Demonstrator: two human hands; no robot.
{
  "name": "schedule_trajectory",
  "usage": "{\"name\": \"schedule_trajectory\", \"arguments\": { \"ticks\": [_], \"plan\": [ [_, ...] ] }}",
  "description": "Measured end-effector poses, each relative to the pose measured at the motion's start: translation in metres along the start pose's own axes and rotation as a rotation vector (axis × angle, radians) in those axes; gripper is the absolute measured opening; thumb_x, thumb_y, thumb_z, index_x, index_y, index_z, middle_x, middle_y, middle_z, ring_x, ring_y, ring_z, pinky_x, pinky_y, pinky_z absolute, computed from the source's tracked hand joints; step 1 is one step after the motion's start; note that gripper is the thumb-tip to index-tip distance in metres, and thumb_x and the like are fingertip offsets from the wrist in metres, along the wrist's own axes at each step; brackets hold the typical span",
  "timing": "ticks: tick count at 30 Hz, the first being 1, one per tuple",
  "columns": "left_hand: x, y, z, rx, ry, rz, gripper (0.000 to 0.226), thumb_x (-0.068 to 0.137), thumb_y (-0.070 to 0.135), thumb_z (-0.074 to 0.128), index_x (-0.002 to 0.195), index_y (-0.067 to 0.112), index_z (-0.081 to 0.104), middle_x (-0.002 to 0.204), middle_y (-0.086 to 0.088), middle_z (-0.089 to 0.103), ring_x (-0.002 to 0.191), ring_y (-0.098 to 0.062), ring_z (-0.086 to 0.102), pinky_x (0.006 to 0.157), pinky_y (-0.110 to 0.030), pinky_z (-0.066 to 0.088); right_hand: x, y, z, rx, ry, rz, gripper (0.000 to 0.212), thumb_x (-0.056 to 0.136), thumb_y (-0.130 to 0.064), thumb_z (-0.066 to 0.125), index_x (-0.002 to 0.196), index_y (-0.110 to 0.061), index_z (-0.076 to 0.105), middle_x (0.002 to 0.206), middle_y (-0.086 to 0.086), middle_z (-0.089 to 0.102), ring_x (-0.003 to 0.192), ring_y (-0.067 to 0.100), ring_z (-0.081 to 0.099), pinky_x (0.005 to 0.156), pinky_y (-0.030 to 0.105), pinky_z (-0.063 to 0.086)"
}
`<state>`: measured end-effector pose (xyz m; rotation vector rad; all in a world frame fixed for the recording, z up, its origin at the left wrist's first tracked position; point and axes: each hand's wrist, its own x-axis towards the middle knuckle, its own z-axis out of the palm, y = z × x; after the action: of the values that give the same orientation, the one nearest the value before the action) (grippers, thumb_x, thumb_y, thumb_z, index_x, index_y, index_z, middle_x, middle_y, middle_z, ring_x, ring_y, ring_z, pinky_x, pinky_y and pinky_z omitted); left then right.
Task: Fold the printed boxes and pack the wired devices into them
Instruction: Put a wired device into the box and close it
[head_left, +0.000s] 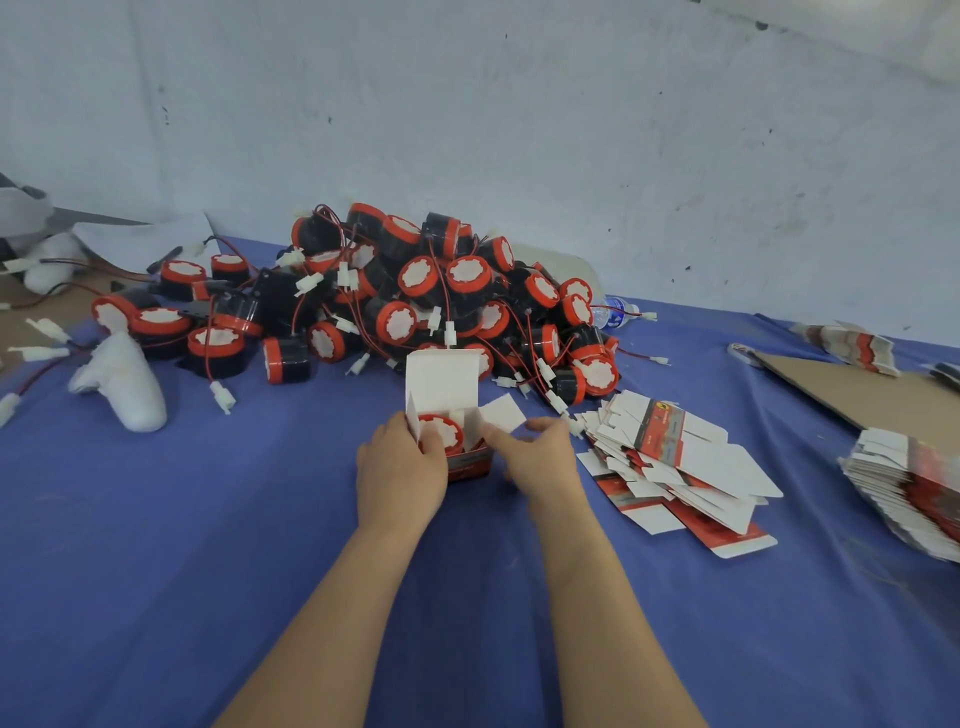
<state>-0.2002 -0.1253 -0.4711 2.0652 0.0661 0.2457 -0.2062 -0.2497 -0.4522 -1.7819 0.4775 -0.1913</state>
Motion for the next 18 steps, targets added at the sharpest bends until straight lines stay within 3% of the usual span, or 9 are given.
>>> {"name": "schedule_trajectory", "arguments": {
  "ticks": [2,4,8,10,13,18],
  "plan": [
    [-0.001,0.002,0.001,-0.005,-0.007,0.018,0.027,0.099,0.024,0.041,0.116,0.012,0.057,0.113,-0.007,0.061,0.106,-0.026,0.055,0.090,-0.046,0.049,0.002,-0.001,0.000,0.106,-0.020,0.088,0.025,0.086,-0.023,0.070,0.078,-0.010,0.051,0.073,0.006,0.051,0.058,0.017,0.044,0.053,0.026,0.038],
    [-0.002,0.003,0.001,-0.006,-0.012,0.034,0.025,0.099,0.024,0.042,0.115,0.012,0.057,0.112,-0.006,0.061,0.105,-0.025,0.055,0.090,-0.046,0.049,0.005,-0.001,0.003,0.095,-0.009,0.079,0.036,0.087,-0.016,0.065,0.061,-0.012,0.041,0.058,0.006,0.041,0.053,0.018,0.035,0.049,0.027,0.032],
    [-0.004,0.004,0.001,-0.016,-0.004,0.042,0.024,0.098,0.023,0.043,0.114,0.011,0.055,0.111,-0.007,0.060,0.105,-0.026,0.054,0.090,-0.046,0.049,0.007,-0.002,0.015,-0.111,0.068,-0.059,0.042,0.085,-0.008,0.056,0.057,-0.016,0.026,0.054,0.000,0.024,0.052,0.016,0.021,0.047,0.025,0.020],
    [-0.005,0.005,0.002,-0.028,-0.003,0.039,0.023,0.097,0.022,0.044,0.114,0.011,0.054,0.111,-0.007,0.060,0.105,-0.026,0.054,0.090,-0.046,0.049,0.009,-0.001,0.017,-0.189,0.092,-0.087,0.038,0.085,-0.009,0.055,0.061,-0.015,0.027,0.057,-0.001,0.028,0.053,0.016,0.025,0.047,0.026,0.023],
    [-0.006,0.007,0.003,-0.050,0.000,0.035,0.024,0.097,0.022,0.044,0.116,0.011,0.053,0.112,-0.006,0.059,0.106,-0.025,0.054,0.090,-0.045,0.050,0.013,0.000,0.015,-0.161,0.064,-0.051,0.030,0.089,-0.015,0.057,0.068,-0.014,0.035,0.068,0.004,0.041,0.065,0.020,0.039,0.054,0.029,0.032],
    [-0.005,0.005,0.004,-0.089,0.012,0.012,0.021,0.096,0.023,0.046,0.111,0.012,0.055,0.109,-0.006,0.060,0.106,-0.027,0.054,0.090,-0.046,0.049,0.010,0.006,0.015,-0.102,0.071,-0.111,0.034,0.086,-0.008,0.056,0.065,-0.016,0.030,0.060,-0.002,0.032,0.056,0.015,0.027,0.048,0.024,0.025]
  ]
}}
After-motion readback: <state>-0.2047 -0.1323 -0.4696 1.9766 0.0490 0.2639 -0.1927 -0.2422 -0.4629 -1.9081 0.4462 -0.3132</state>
